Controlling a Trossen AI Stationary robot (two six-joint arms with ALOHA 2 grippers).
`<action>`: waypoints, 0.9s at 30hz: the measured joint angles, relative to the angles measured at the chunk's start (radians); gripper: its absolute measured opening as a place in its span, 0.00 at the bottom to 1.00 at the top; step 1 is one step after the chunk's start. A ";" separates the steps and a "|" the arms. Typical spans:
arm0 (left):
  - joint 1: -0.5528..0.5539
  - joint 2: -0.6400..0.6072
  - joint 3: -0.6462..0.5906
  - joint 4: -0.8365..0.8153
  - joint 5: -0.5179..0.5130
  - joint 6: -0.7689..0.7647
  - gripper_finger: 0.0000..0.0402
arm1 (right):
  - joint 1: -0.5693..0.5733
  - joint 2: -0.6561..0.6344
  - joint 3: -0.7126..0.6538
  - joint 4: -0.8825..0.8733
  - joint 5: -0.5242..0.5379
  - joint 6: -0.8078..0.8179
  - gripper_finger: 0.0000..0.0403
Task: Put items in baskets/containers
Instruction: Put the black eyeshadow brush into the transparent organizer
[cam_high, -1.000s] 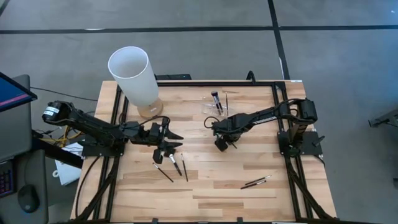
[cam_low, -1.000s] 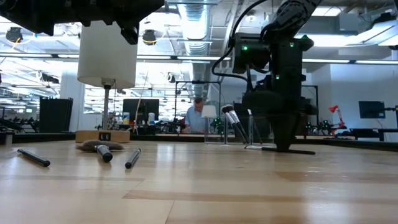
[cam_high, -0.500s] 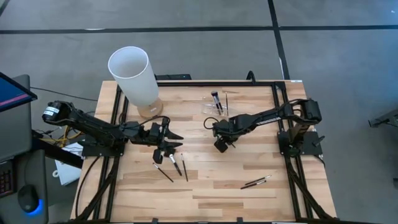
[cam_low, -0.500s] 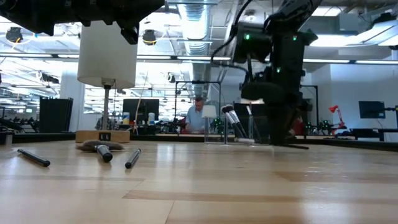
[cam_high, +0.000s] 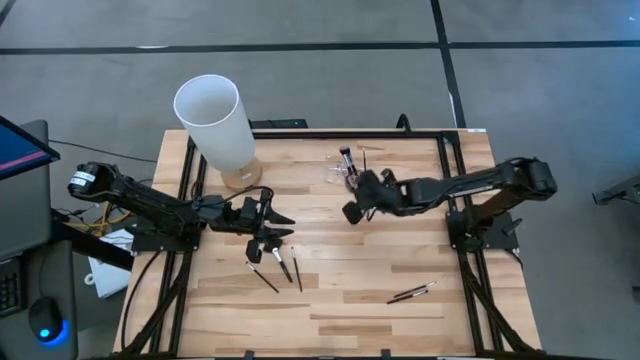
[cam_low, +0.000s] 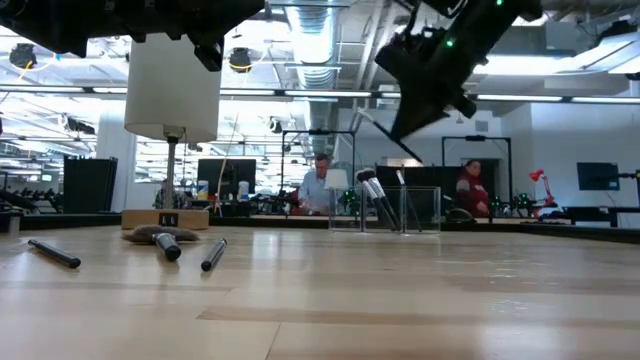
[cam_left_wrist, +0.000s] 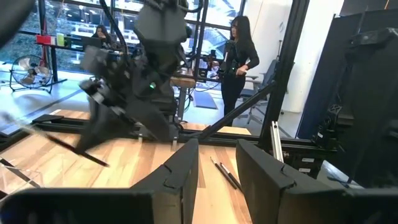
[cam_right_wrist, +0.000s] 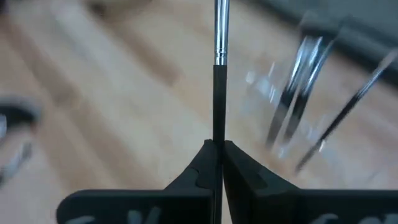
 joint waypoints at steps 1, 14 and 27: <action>0.000 0.000 0.000 0.000 0.000 0.000 0.26 | -0.009 -0.018 -0.026 0.044 0.031 -0.021 0.01; 0.000 0.000 0.000 0.000 0.000 -0.011 0.26 | -0.208 -0.121 -0.417 0.731 0.134 -0.199 0.02; 0.000 0.000 0.000 0.000 0.000 -0.008 0.26 | -0.272 -0.003 -0.490 0.859 0.106 -0.180 0.02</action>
